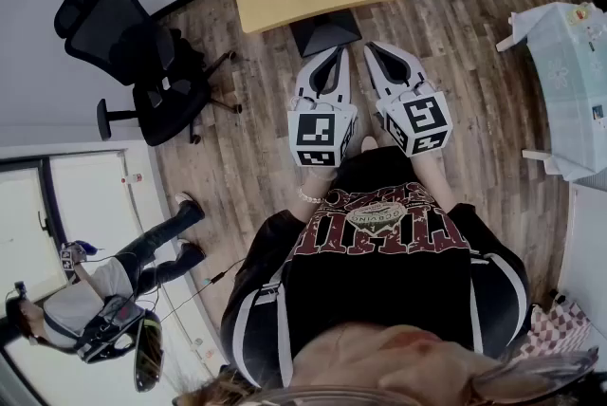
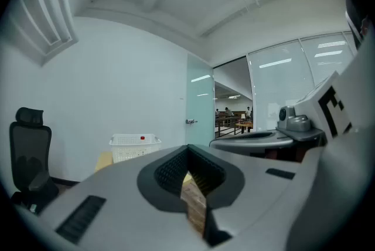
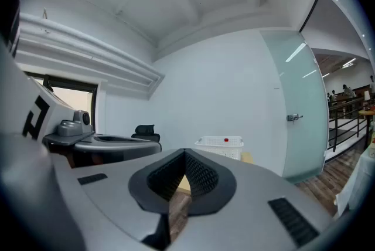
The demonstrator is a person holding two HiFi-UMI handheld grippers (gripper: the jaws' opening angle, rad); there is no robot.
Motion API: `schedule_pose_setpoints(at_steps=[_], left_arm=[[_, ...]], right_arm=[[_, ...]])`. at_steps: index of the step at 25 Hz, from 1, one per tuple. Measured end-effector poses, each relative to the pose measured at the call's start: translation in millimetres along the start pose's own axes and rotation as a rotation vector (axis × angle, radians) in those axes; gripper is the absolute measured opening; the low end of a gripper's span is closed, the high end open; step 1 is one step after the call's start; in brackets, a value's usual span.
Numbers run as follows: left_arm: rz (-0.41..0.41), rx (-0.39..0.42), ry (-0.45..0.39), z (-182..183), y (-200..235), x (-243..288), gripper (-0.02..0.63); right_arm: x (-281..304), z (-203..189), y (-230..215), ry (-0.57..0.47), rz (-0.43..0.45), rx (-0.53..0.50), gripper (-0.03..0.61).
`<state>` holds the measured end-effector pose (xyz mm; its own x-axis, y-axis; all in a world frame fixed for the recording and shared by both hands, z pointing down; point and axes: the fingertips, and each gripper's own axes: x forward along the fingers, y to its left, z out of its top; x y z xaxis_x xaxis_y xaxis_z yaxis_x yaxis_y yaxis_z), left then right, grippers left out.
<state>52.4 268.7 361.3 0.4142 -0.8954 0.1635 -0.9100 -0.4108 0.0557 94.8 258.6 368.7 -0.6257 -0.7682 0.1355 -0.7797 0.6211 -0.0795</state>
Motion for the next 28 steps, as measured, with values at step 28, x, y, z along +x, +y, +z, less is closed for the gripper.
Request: schedule_pose_setpoints(at_steps=[28], left_arm=[[0.056,-0.026,0.006,-7,-24,28,0.048]], right_arm=[[-8,-8,-38,0.004,0.066,0.022,0.017]])
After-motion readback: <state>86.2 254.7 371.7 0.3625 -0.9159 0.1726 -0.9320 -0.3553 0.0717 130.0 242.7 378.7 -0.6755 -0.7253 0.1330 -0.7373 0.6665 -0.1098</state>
